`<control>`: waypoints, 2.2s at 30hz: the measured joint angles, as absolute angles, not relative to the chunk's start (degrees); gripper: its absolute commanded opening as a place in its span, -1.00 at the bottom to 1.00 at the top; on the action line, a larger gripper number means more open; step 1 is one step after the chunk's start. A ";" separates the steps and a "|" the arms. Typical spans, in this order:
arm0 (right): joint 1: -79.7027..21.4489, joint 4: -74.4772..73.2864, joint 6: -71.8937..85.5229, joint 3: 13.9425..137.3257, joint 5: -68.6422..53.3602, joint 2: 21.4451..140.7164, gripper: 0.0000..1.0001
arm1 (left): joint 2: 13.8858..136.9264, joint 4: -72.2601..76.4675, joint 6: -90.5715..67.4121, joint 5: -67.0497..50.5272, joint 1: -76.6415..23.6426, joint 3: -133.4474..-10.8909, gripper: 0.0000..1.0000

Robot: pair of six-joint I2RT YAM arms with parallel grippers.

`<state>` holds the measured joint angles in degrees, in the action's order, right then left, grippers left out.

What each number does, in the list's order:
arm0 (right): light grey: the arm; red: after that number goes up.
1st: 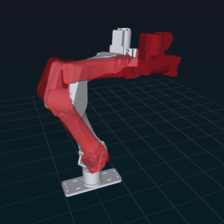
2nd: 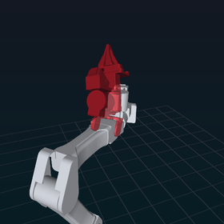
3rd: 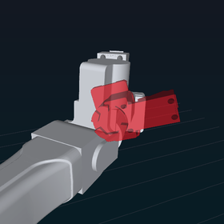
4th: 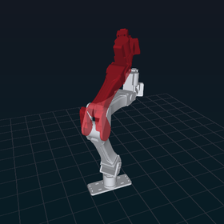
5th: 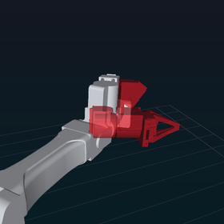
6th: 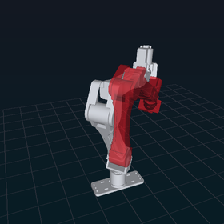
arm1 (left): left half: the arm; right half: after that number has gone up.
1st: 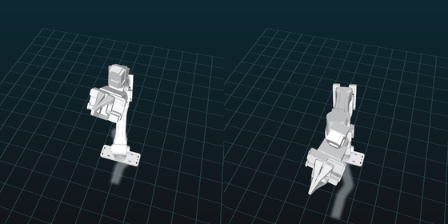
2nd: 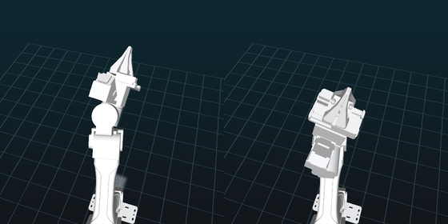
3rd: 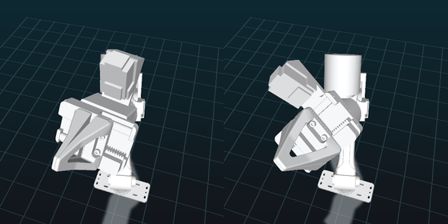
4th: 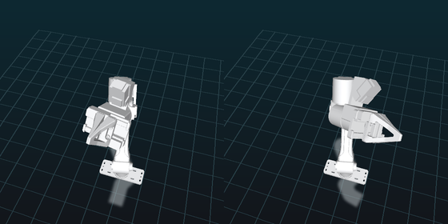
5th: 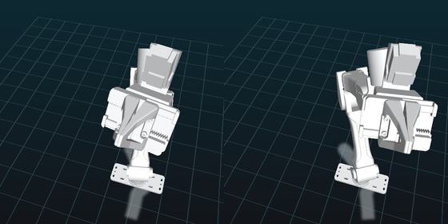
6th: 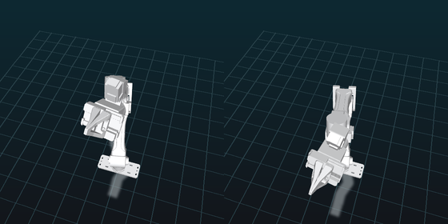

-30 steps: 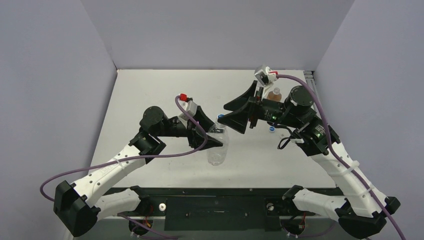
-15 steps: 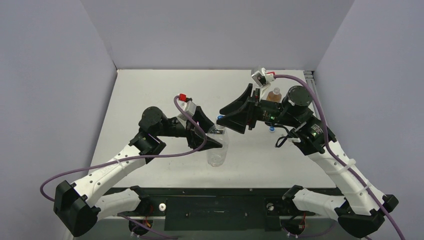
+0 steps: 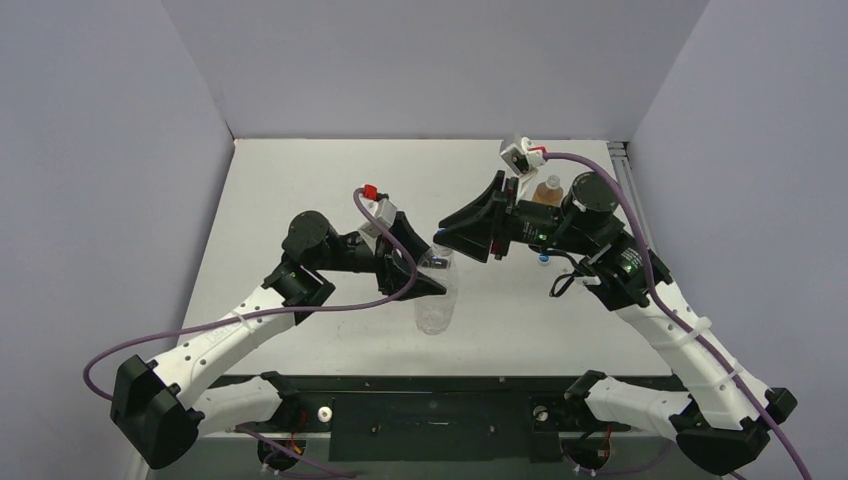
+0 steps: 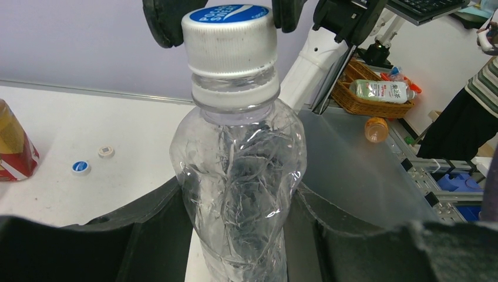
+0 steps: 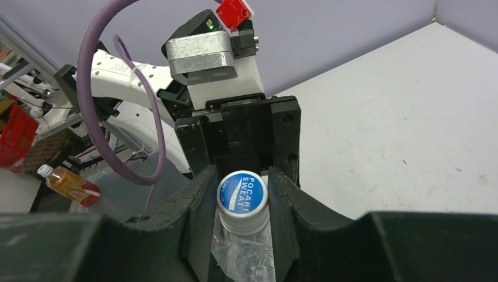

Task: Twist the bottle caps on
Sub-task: Screw the bottle cap onto the plastic bottle.

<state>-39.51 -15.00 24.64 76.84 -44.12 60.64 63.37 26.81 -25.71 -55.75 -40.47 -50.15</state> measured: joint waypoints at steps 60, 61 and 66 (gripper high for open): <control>-39.05 -28.56 20.80 83.24 -25.15 56.99 0.66 | 64.14 10.13 -14.26 -50.74 -41.45 -55.57 -1.00; -38.30 -27.40 21.04 82.21 -27.53 57.01 0.64 | 64.14 10.96 -14.96 -52.01 -41.45 -55.53 -1.00; -36.27 -21.39 23.75 77.82 -37.23 57.60 0.50 | 64.16 13.65 -18.20 -56.58 -41.45 -55.24 -1.00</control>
<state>-36.27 -21.39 23.75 77.82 -37.23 57.60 64.16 13.65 -18.20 -56.58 -41.45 -55.24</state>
